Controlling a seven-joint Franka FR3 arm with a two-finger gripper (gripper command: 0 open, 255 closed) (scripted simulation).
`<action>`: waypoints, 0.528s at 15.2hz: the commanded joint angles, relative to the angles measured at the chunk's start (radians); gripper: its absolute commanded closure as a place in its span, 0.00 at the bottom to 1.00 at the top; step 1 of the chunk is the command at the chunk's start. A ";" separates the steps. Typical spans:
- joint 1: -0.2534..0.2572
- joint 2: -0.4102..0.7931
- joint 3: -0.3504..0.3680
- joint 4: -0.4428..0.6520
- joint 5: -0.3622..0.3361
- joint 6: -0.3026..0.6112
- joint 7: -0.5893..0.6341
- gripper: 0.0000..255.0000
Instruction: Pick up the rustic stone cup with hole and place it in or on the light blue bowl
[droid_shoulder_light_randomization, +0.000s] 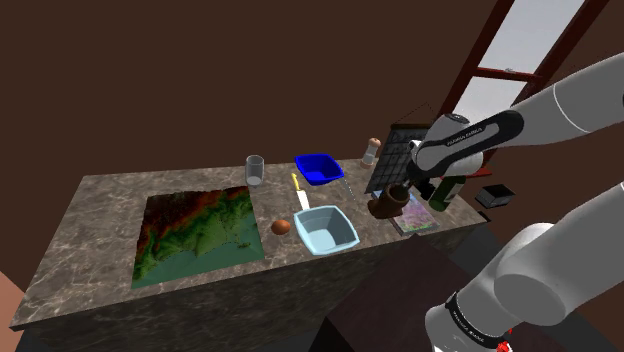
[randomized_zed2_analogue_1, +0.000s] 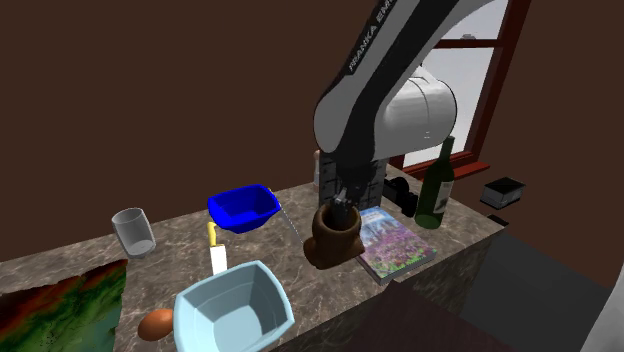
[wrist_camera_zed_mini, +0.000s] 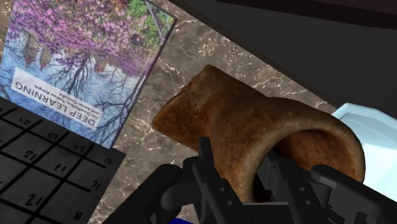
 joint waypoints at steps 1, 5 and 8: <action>-0.014 -0.035 0.011 0.005 -0.027 -0.038 0.019 1.00; -0.008 -0.078 0.069 0.006 -0.052 -0.084 0.102 1.00; 0.022 -0.092 0.138 0.008 -0.053 -0.107 0.201 1.00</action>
